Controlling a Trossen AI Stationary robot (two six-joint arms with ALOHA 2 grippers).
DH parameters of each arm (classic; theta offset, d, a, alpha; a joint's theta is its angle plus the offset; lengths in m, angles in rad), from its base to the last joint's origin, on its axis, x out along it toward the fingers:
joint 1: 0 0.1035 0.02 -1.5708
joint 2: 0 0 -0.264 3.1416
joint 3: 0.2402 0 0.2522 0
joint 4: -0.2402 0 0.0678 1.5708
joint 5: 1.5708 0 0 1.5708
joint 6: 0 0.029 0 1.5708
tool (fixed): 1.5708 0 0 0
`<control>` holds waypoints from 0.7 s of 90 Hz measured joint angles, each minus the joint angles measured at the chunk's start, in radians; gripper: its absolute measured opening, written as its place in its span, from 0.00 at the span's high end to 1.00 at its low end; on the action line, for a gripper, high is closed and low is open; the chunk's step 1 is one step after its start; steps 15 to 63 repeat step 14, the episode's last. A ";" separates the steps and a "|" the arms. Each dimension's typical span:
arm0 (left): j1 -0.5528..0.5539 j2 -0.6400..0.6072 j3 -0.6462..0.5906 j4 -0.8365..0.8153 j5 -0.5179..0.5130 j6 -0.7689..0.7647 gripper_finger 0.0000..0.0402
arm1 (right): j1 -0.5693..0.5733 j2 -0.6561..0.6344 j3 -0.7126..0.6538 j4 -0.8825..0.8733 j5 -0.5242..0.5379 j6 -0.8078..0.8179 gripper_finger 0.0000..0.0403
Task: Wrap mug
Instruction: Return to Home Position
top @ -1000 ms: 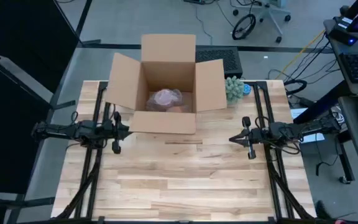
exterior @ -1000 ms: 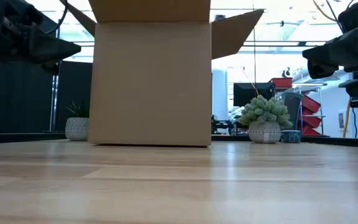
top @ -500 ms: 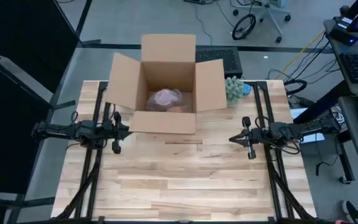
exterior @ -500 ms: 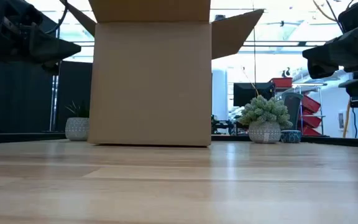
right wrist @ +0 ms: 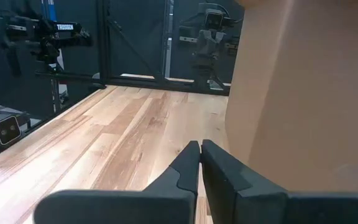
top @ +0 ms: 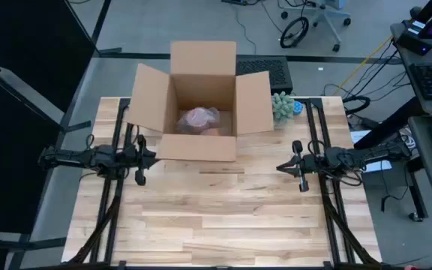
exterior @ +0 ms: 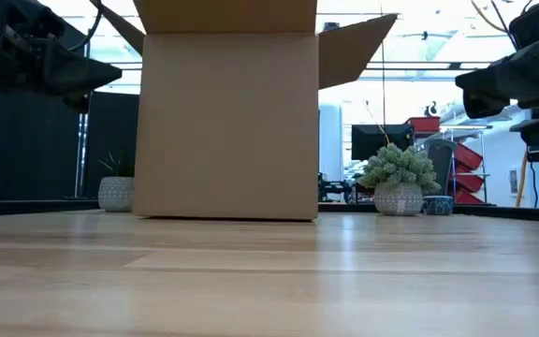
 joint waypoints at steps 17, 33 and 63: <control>0.000 0.000 0.000 0.000 0.000 0.000 1.00 | 0.000 0.000 0.000 0.000 0.000 0.000 1.00; 0.000 0.000 0.000 0.000 0.000 0.000 1.00 | 0.000 0.000 0.000 0.000 0.000 0.000 1.00; 0.000 0.000 0.000 0.000 0.000 0.000 1.00 | 0.000 0.000 0.000 0.000 0.000 0.000 1.00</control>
